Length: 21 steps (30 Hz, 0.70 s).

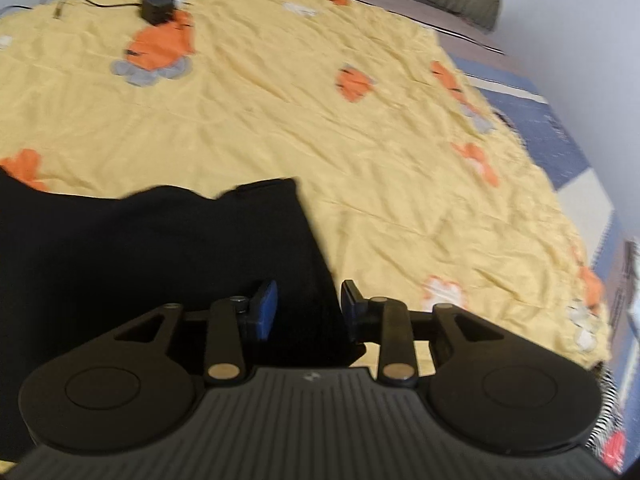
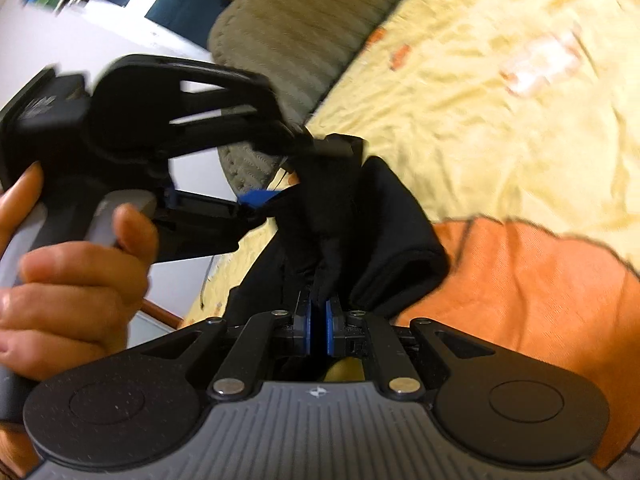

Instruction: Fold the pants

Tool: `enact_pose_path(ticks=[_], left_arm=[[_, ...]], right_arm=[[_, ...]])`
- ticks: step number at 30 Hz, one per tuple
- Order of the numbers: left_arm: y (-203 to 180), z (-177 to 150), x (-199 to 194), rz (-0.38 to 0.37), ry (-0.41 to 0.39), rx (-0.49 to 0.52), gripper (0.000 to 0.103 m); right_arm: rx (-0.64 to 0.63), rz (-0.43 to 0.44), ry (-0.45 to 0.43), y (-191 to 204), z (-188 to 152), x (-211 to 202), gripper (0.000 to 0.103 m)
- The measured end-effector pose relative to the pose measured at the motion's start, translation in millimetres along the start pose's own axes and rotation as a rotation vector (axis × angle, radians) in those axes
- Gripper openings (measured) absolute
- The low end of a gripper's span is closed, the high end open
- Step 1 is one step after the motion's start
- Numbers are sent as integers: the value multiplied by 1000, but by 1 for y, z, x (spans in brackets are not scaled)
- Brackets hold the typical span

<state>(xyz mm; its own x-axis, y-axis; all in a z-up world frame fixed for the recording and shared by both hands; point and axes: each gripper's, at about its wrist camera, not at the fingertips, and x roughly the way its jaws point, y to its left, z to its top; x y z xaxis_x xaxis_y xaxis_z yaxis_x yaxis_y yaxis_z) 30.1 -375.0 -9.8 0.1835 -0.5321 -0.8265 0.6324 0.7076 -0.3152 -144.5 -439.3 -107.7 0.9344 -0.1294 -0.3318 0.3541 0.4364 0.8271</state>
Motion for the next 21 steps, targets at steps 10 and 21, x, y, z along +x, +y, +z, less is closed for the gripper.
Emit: enact_pose_path(ticks=[10,21], left_arm=[[14,7,-37,94,-126,41,68],[105,-12,-94,194,-220,-40,80]], right_arm=[[240,54,0,-30,-4,-6,7],[75,-26,40,-17,4,-44,11]])
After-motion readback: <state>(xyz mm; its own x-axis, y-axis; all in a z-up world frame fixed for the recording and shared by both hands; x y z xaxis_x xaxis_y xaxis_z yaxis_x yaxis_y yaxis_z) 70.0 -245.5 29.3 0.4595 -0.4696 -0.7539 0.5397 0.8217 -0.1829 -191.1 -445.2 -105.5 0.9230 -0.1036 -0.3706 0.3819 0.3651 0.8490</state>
